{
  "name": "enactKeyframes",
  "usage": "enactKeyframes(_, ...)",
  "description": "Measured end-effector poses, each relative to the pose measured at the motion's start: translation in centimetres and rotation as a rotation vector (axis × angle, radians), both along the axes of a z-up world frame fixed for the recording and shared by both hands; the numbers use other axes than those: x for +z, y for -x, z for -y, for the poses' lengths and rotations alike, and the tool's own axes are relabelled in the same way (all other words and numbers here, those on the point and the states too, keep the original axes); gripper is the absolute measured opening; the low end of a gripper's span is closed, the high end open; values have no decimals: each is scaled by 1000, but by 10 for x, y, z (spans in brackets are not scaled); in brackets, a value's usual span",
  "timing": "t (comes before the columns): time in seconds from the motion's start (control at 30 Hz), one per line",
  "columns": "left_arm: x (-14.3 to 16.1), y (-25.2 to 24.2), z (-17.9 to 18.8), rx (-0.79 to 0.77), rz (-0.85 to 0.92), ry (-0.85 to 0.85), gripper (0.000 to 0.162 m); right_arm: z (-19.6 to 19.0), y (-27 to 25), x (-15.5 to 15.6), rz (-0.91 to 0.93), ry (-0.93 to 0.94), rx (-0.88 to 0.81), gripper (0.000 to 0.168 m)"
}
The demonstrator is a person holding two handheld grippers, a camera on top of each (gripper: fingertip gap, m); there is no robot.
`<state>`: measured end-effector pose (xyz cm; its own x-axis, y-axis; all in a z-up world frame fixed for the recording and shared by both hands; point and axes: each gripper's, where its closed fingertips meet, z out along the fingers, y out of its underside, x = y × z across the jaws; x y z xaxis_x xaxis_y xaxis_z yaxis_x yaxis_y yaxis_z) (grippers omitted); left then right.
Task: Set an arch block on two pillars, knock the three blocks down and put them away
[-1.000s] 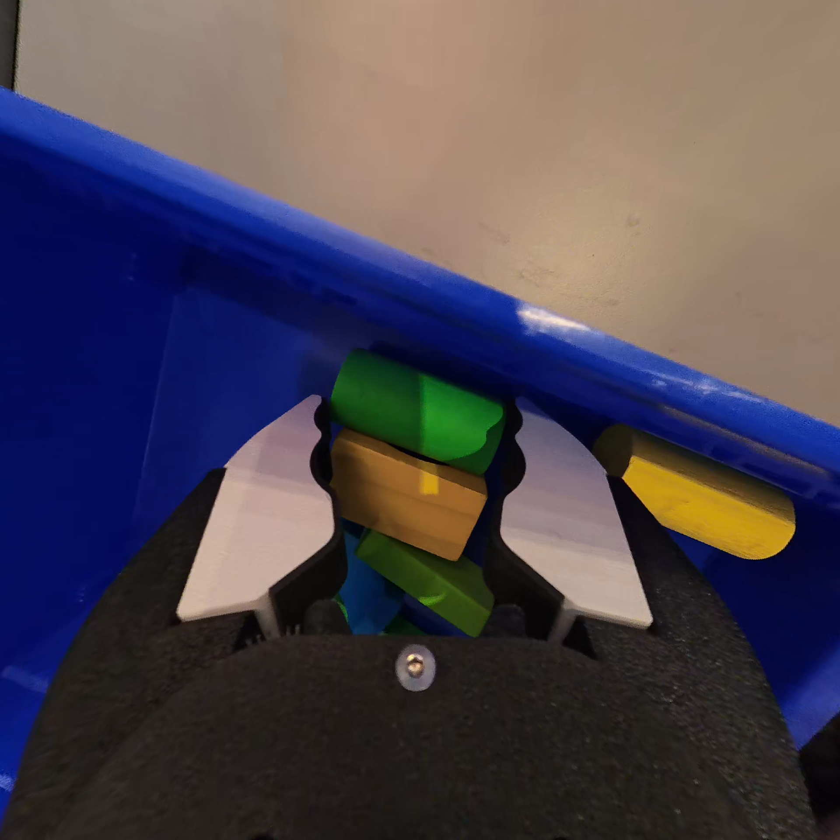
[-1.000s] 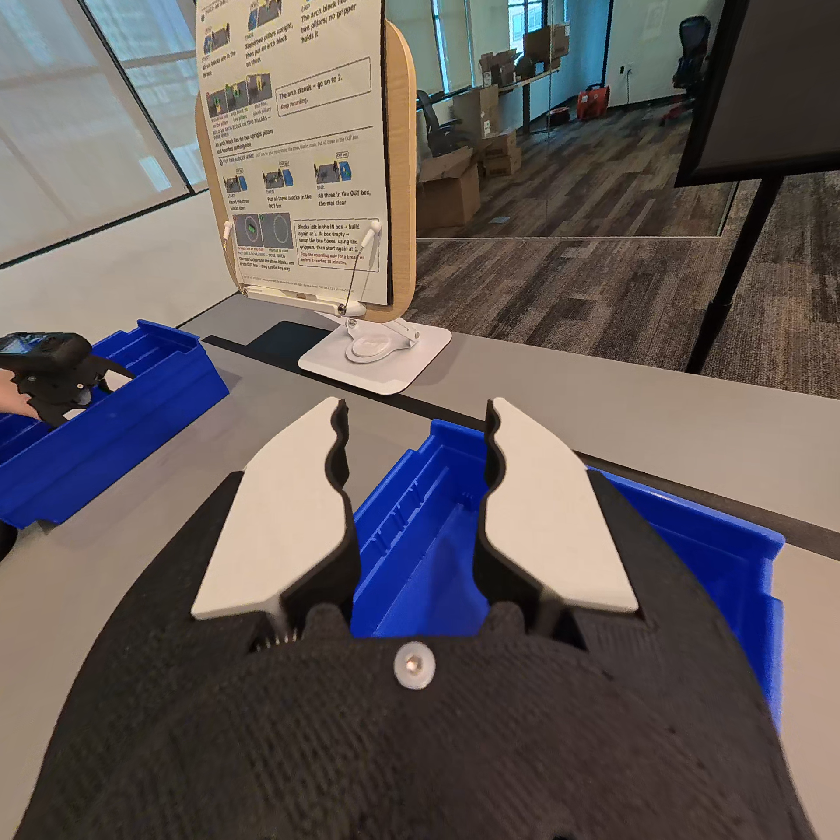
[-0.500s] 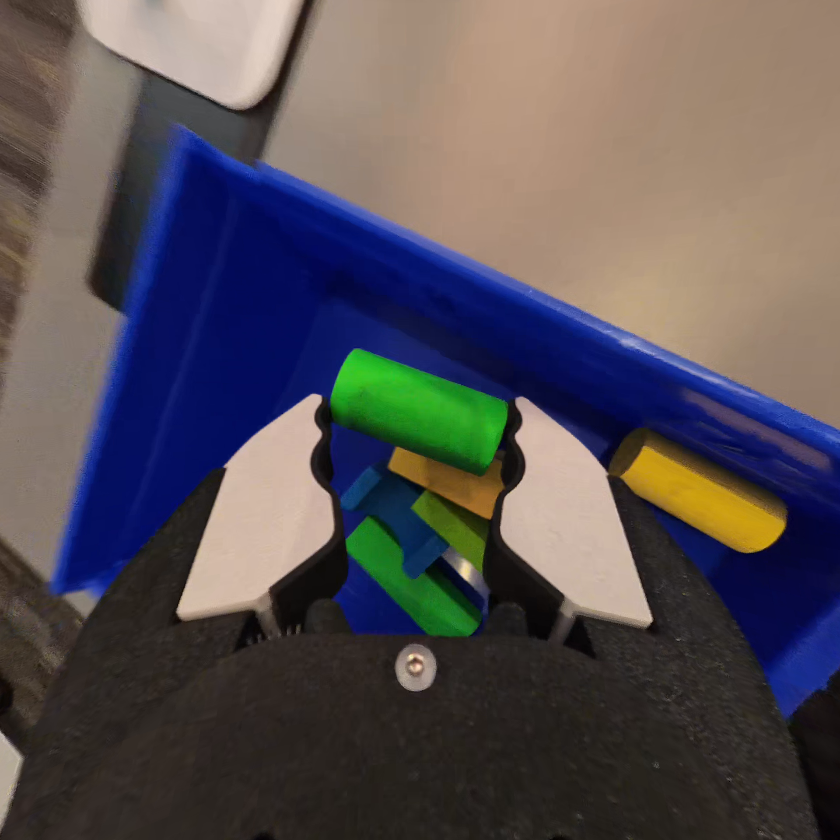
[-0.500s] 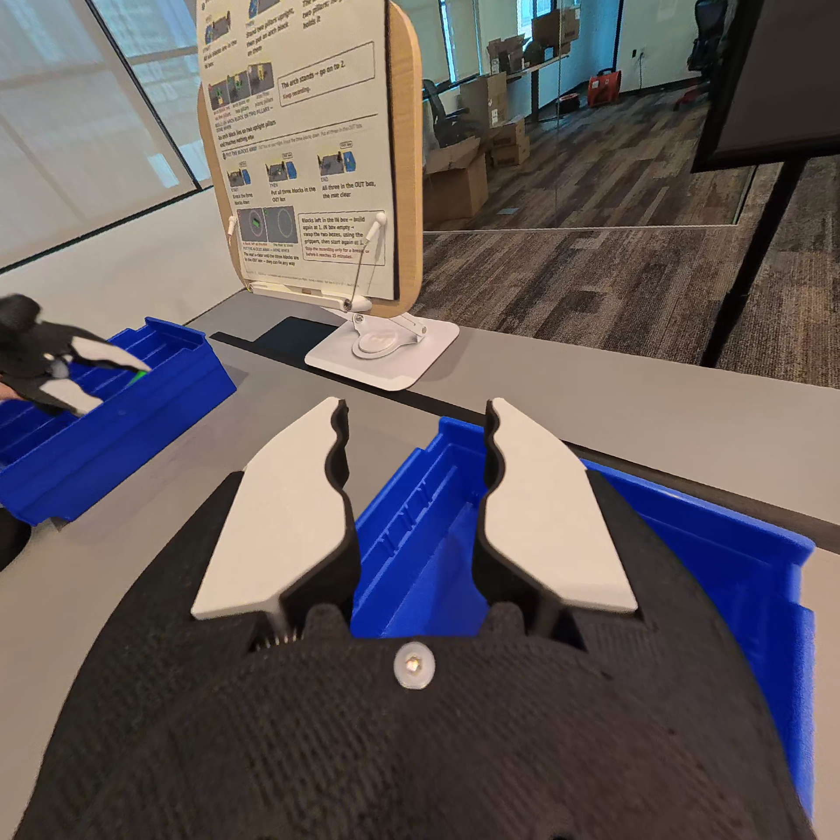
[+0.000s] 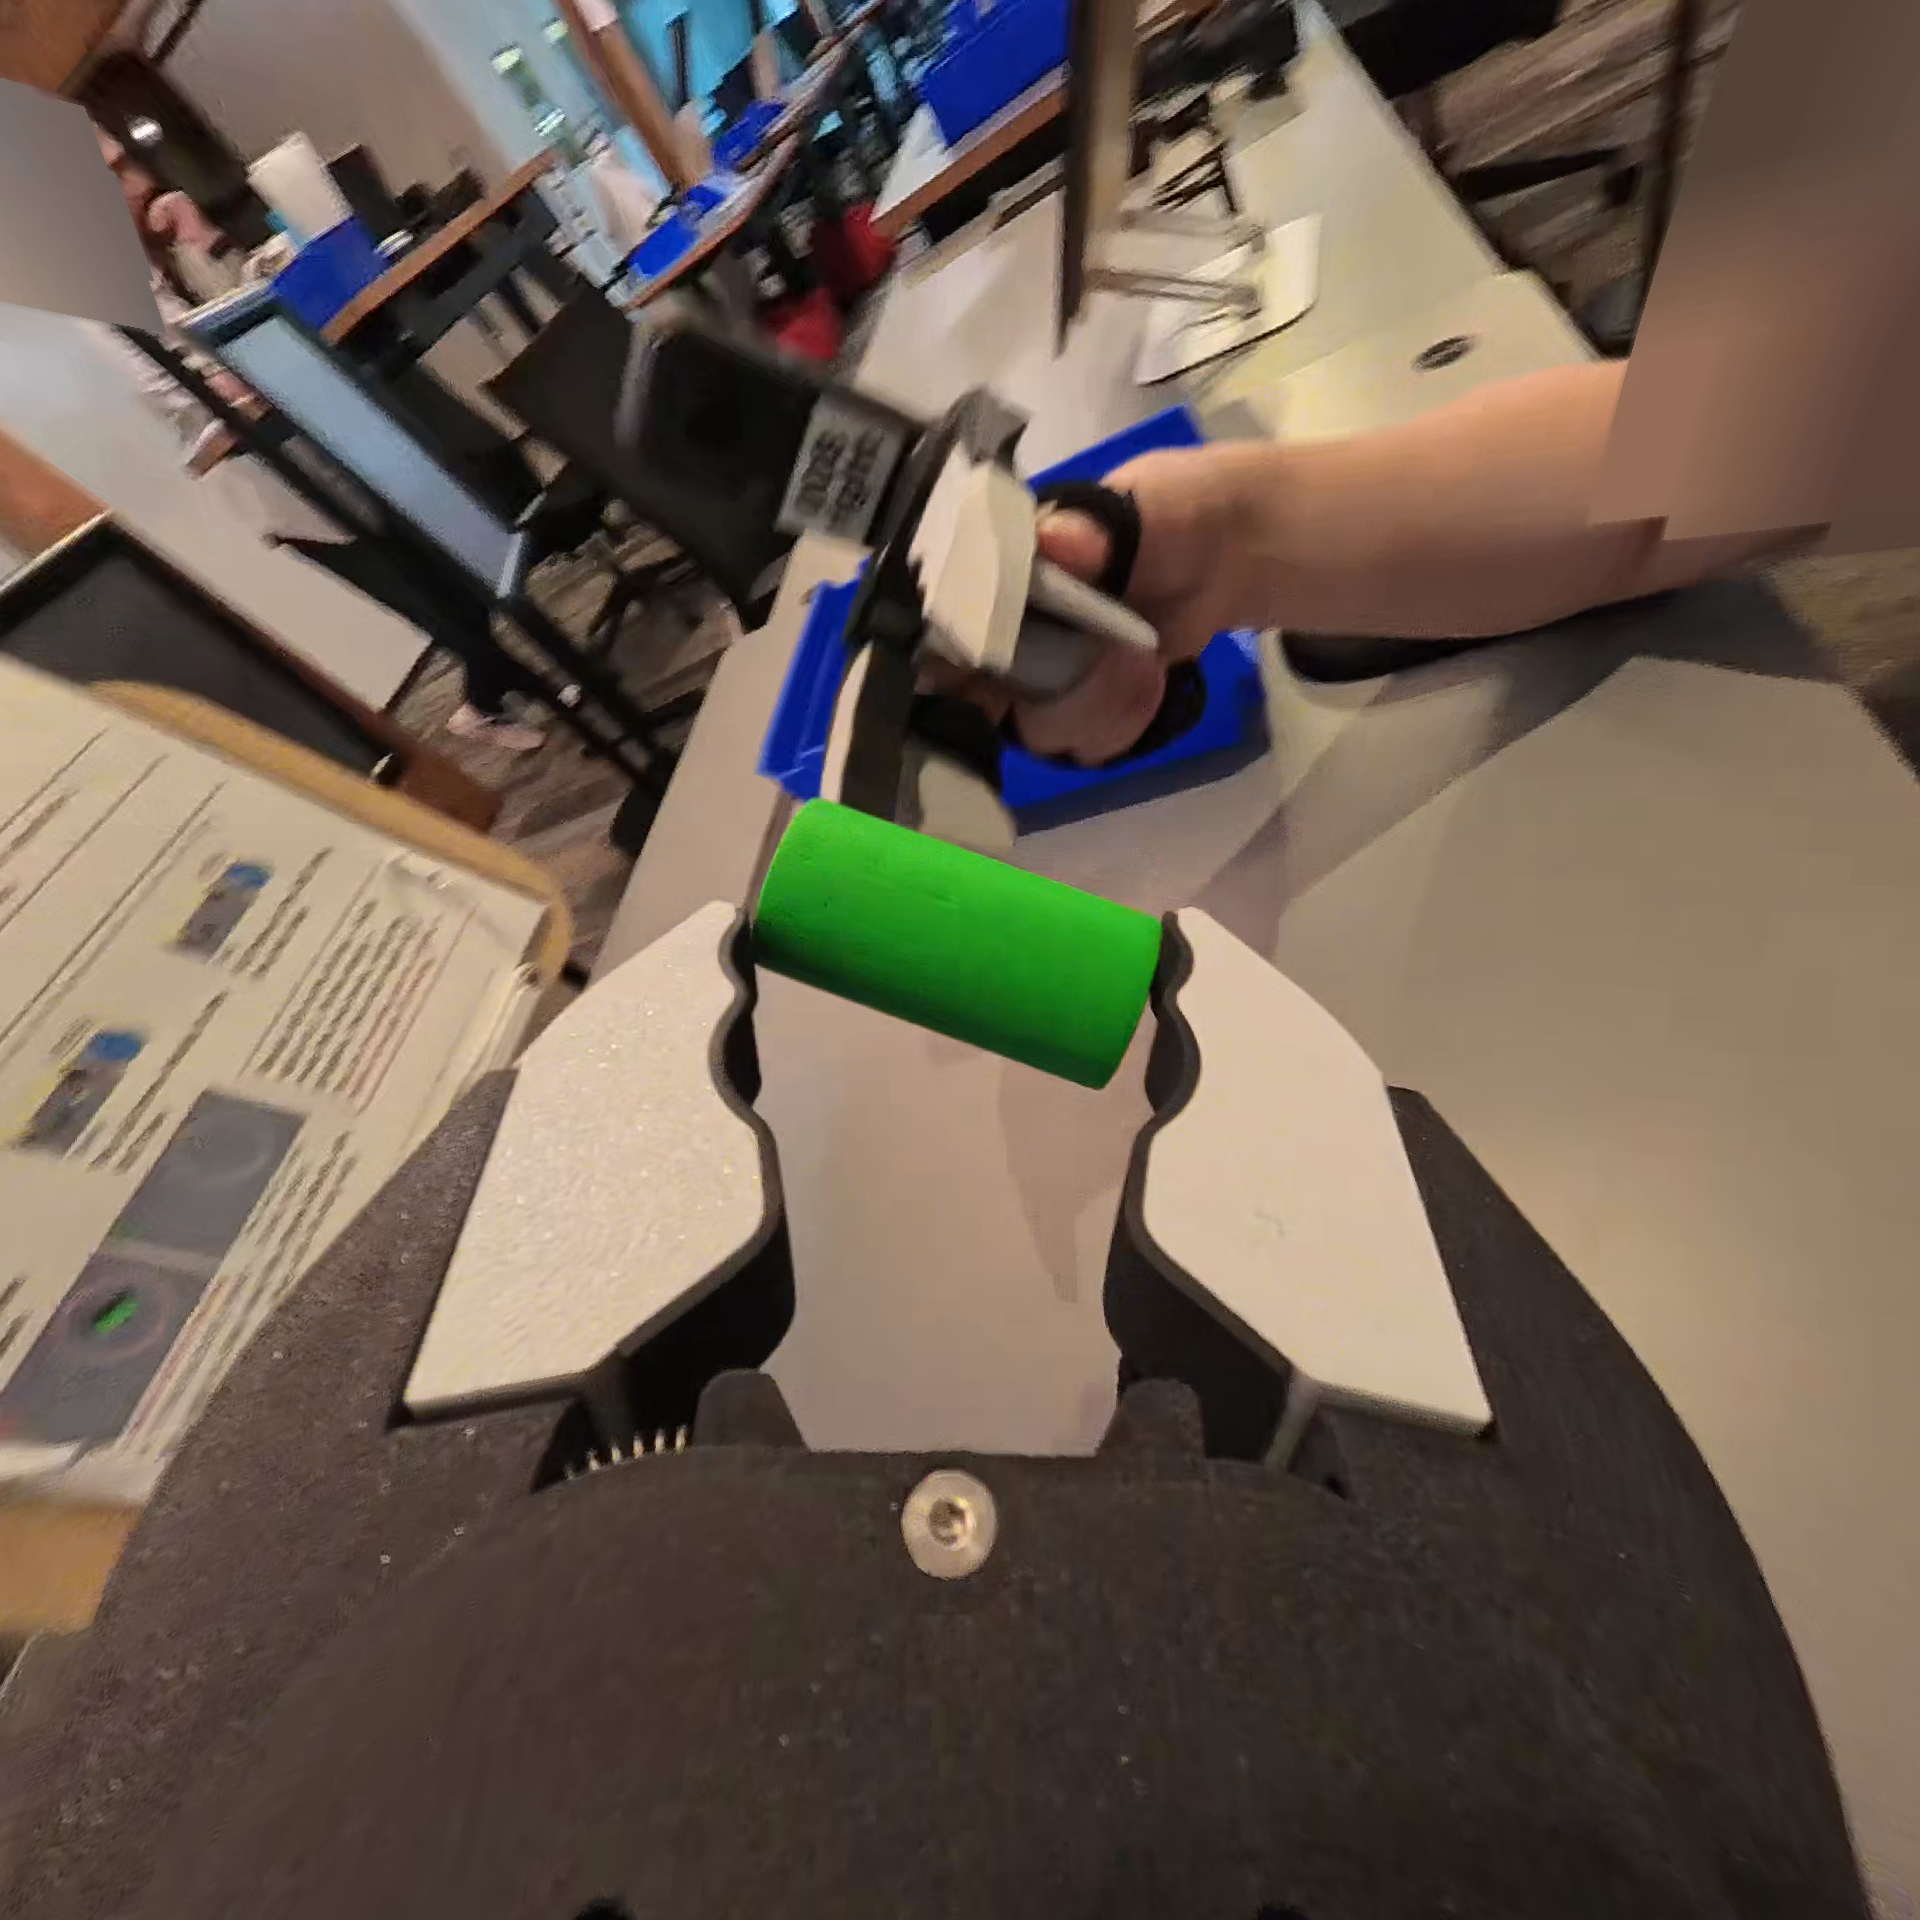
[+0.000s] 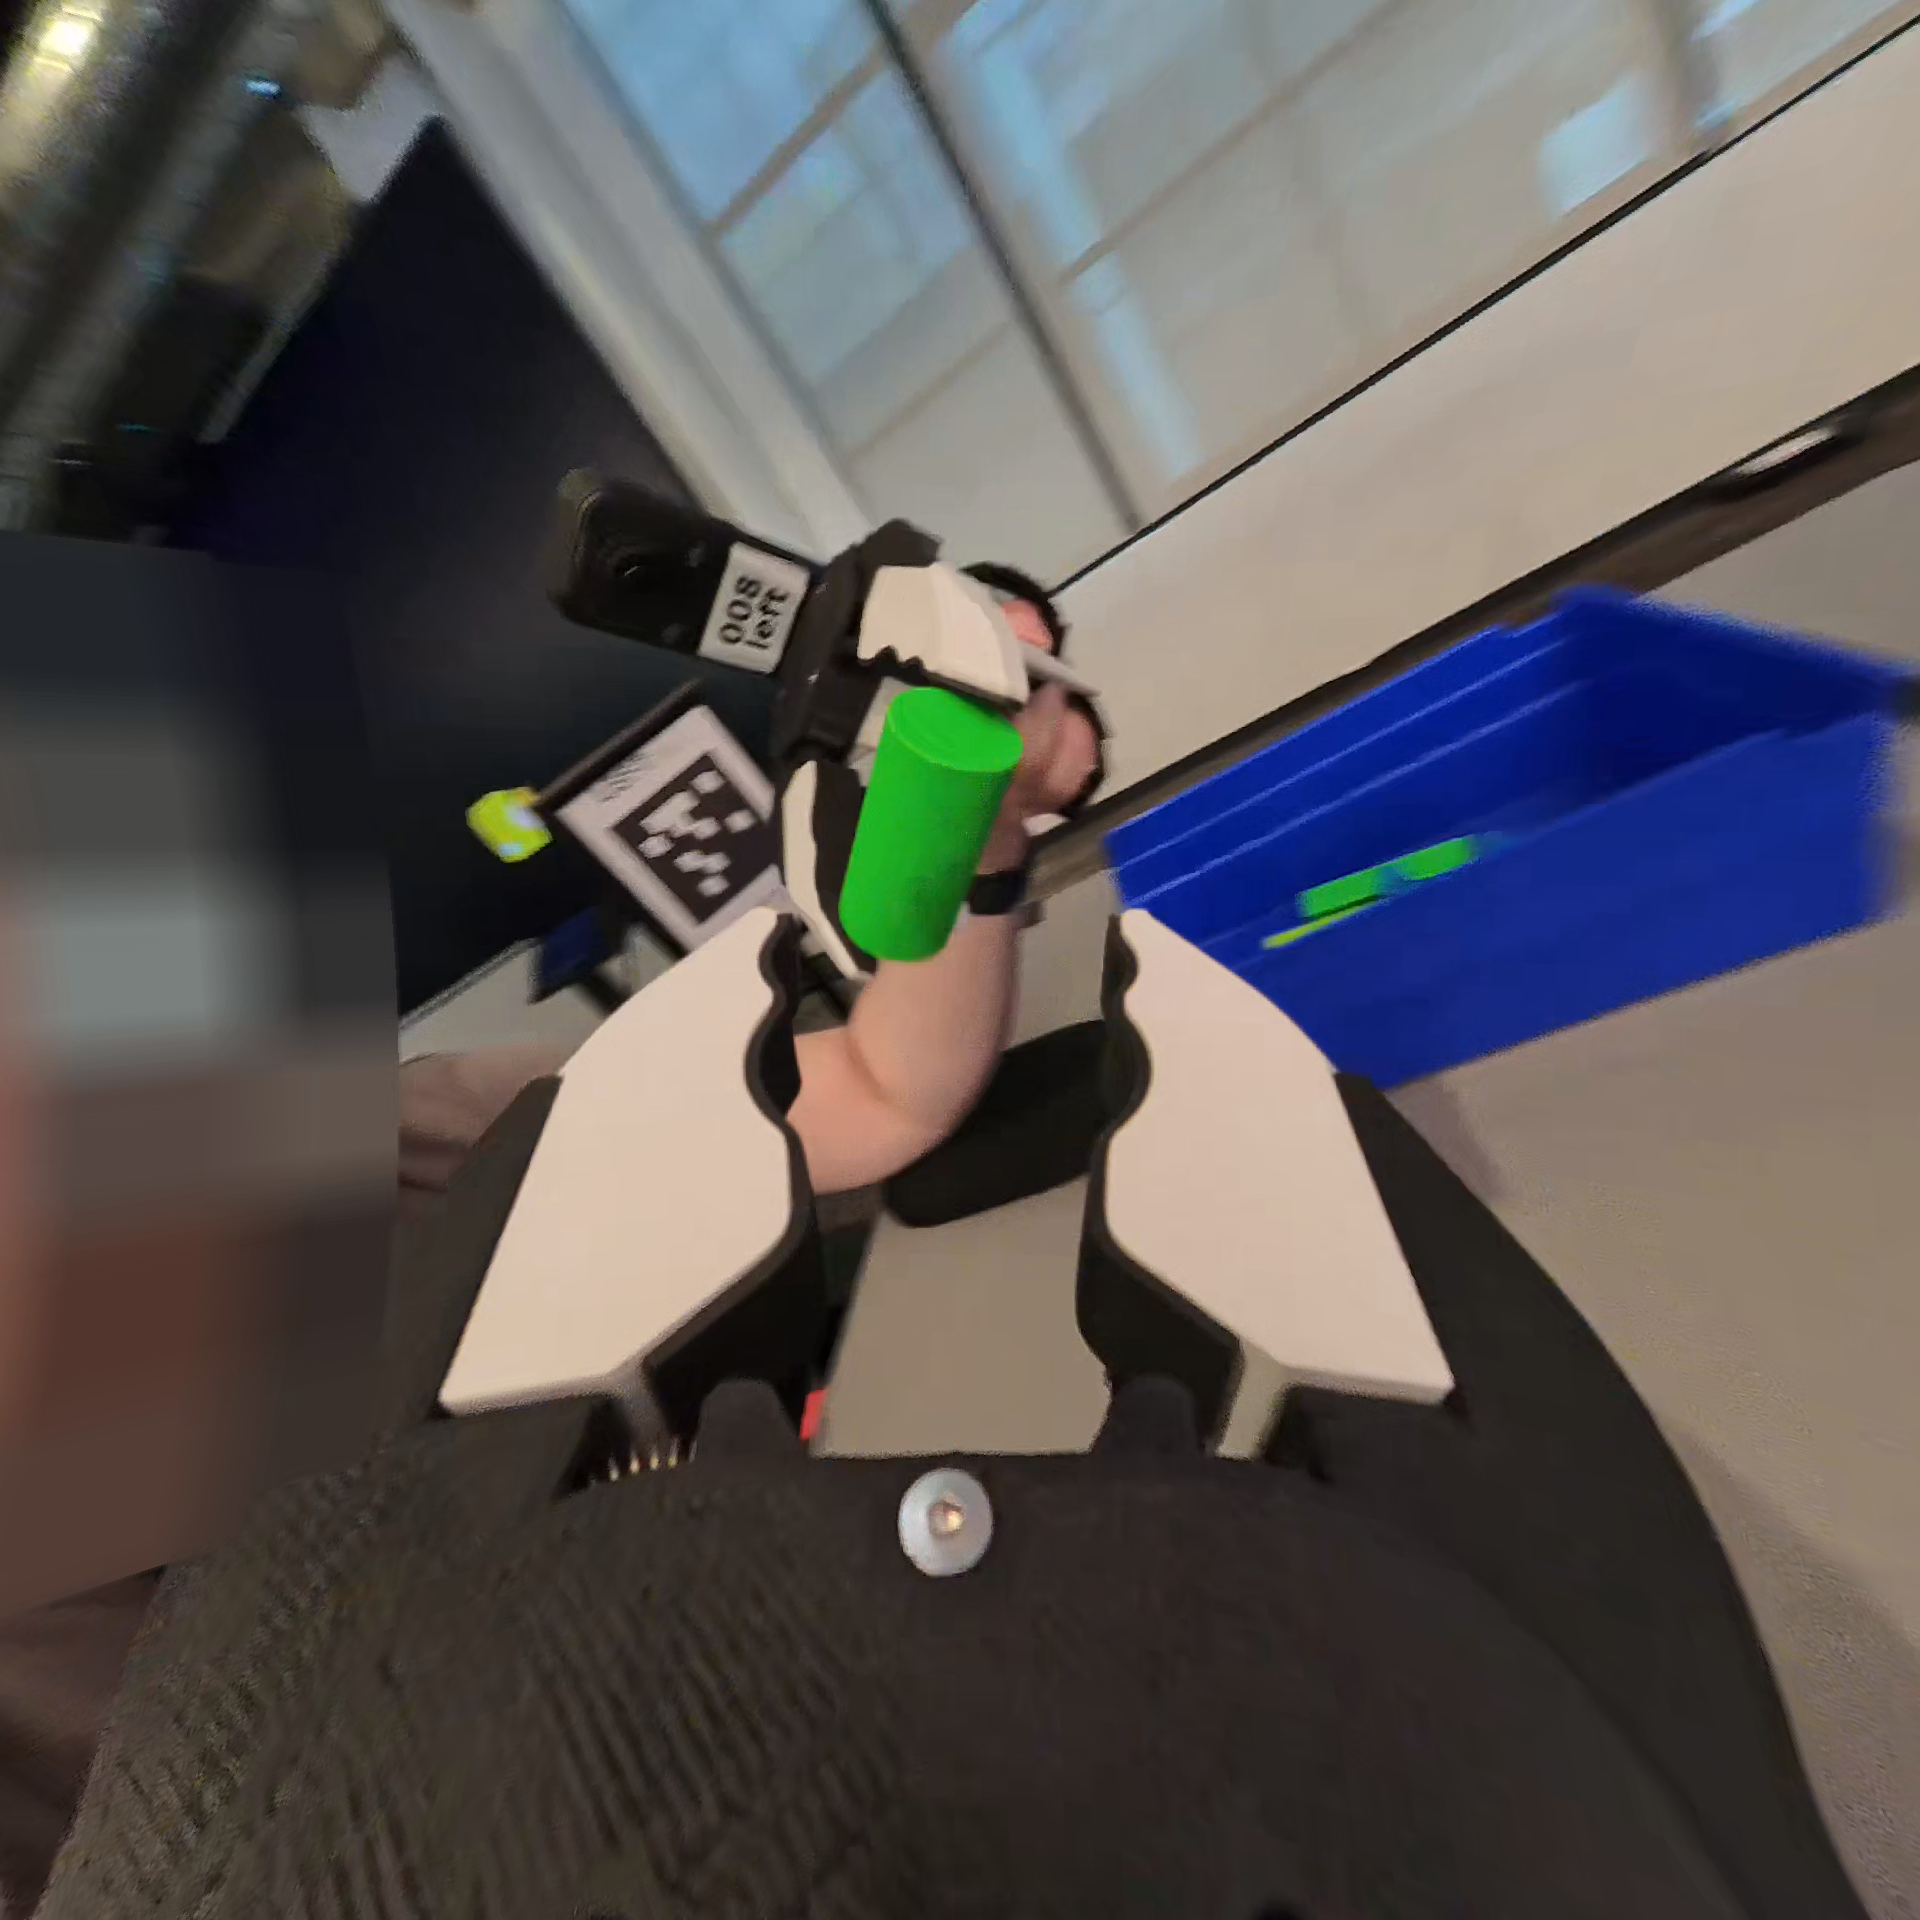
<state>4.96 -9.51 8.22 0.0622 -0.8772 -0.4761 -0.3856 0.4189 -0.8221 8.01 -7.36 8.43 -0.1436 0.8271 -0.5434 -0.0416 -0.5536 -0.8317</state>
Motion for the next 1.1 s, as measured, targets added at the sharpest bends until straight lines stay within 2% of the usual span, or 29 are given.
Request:
enactKeyframes(0.13,-4,-16,24,-125,12,38,73,32,26,-8,-48,71,185,53)
enactKeyframes(0.23,-15,-20,21,-115,-28,28,73,50,31,-12,-54,87,308,44)
enactKeyframes(0.27,-18,-21,24,-134,-36,36,73,52,34,-16,-36,83,319,43)
enactKeyframes(0.3,-21,-22,26,-153,-41,51,73,52,36,-23,-5,62,311,34)
enactKeyframes(0.37,-25,-17,17,-99,-67,60,77,49,37,-27,-1,50,301,33)
enactKeyframes(0.43,-24,0,-2,15,-98,73,90,30,38,-39,35,22,201,33)
enactKeyframes(0.5,-25,33,-22,145,-155,116,86,-7,37,-66,145,-71,2,32)
enactKeyframes(0.57,-36,77,-38,281,-235,151,80,-57,23,-113,392,-211,-256,32)
enactKeyframes(0.63,-61,121,-46,388,-356,224,74,-96,1,-155,638,-332,-423,32)
enactKeyframes(0.73,-99,175,-60,567,-537,290,78,-118,-17,-191,793,-321,-482,32)
enactKeyframes(0.83,-133,177,-43,510,-638,470,78,-129,-25,-211,848,-278,-512,33)
enactKeyframes(0.93,-157,175,-37,494,-767,498,82,-134,-32,-224,899,-285,-529,33)
enactKeyframes(1.1,-186,168,-27,484,-911,577,84,-134,-32,-225,891,-293,-535,33)
